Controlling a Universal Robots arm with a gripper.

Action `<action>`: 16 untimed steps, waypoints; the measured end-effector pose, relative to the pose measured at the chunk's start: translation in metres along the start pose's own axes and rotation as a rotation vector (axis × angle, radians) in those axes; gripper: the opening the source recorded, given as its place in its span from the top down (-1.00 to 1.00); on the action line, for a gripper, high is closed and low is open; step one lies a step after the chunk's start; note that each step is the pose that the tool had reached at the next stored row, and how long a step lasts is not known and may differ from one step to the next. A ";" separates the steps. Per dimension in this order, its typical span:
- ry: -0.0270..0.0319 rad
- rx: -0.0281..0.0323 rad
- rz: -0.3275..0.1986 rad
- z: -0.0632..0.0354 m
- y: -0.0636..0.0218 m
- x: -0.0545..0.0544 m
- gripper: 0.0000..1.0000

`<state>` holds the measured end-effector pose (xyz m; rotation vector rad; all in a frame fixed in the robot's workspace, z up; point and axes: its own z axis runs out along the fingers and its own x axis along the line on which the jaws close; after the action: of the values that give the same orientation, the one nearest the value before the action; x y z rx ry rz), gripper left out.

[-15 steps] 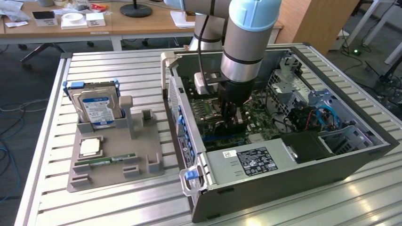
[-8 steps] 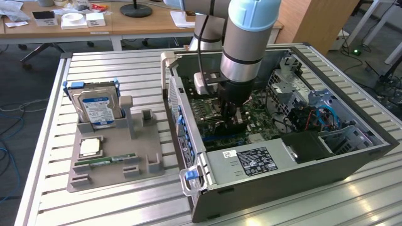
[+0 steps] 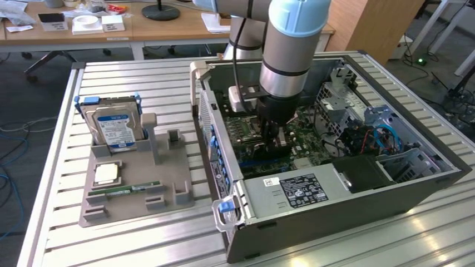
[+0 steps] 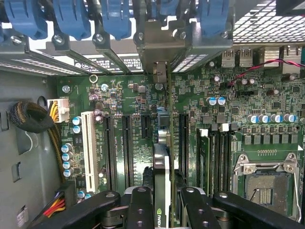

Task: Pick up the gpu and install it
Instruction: 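Insert the gpu into the slot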

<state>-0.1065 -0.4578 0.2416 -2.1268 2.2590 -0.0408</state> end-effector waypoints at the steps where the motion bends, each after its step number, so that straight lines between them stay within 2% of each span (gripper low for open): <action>1: 0.0001 0.0013 0.000 0.0003 0.0000 0.000 0.47; 5: -0.0006 0.0055 0.000 0.0013 0.0003 0.000 0.47; 16: -0.0008 0.0075 0.000 0.0013 0.0019 0.000 0.47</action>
<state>-0.1084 -0.4577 0.2402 -2.1229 2.2547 -0.0484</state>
